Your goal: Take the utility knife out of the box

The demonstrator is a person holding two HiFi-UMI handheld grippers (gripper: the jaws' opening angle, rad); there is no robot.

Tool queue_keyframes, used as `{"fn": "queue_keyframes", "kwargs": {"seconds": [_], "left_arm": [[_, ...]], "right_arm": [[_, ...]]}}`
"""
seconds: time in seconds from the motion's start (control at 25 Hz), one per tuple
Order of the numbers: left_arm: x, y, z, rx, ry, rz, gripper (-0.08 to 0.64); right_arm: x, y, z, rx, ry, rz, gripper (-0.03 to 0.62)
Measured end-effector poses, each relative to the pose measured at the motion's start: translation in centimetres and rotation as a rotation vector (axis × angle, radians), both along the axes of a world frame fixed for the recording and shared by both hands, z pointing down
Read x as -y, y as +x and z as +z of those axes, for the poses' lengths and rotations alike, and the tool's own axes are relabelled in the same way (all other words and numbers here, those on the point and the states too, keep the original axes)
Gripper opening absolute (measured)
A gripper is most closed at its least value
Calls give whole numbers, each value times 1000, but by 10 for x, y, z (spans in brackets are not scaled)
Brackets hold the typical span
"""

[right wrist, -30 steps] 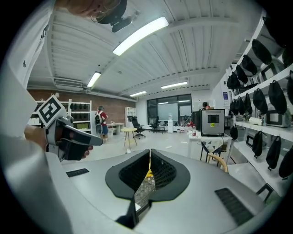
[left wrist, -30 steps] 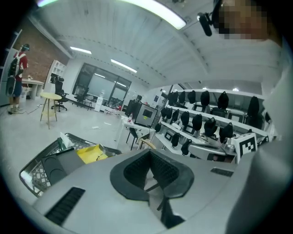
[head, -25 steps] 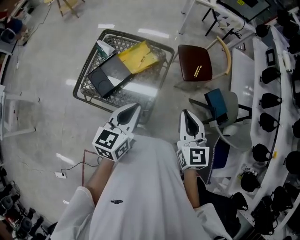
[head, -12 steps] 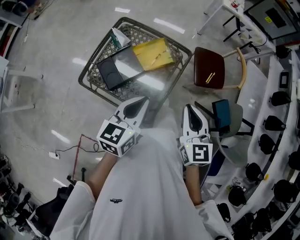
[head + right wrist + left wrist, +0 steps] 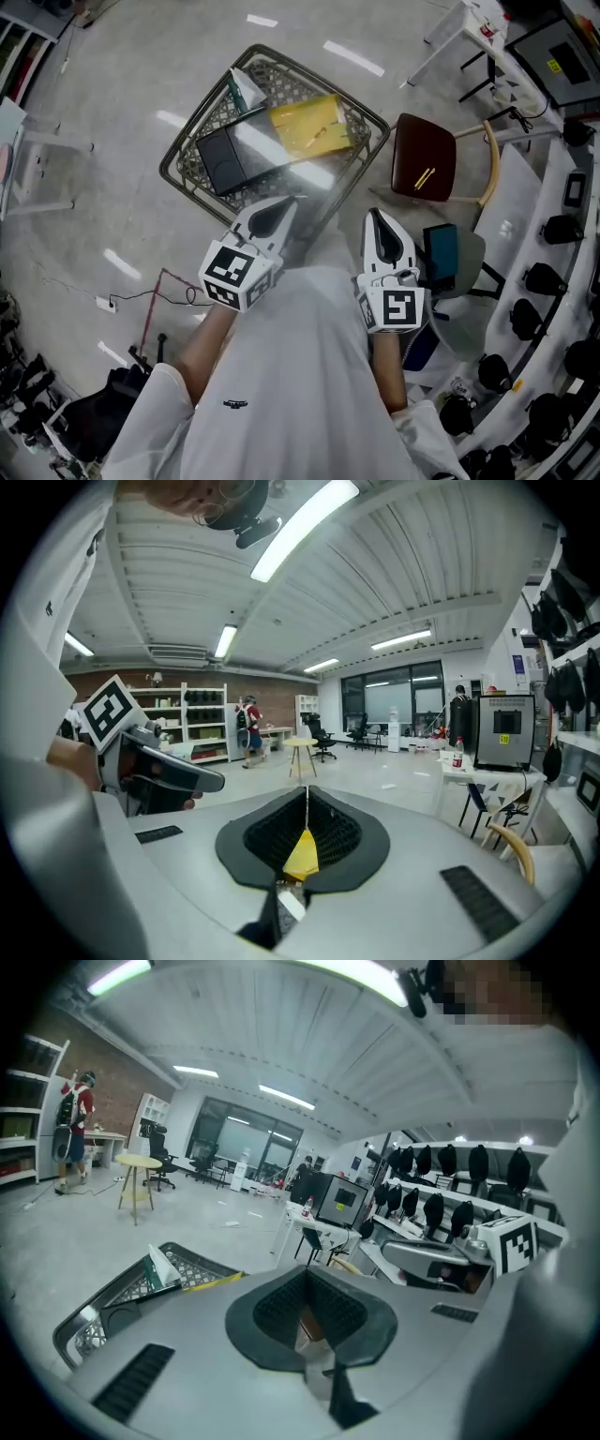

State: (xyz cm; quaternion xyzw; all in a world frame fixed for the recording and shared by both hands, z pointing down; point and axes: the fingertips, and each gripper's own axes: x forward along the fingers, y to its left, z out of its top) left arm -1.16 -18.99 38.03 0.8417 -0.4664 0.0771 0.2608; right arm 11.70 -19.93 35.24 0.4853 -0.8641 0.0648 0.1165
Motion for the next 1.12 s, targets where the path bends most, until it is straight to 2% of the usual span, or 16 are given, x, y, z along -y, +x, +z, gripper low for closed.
{"fn": "queue_keyframes", "kwargs": {"seconds": [0.36, 0.64, 0.8, 1.12], "left_arm": [[58, 12, 25, 49, -34, -32, 3], [106, 21, 63, 102, -89, -25, 3], [132, 28, 85, 138, -91, -23, 3], [171, 34, 138, 189, -148, -15, 4]], "right_arm": [[51, 8, 29, 53, -63, -20, 3], [100, 0, 55, 21, -85, -90, -2], [117, -6, 64, 2, -95, -135, 0], [150, -8, 101, -4, -146, -178, -2]]}}
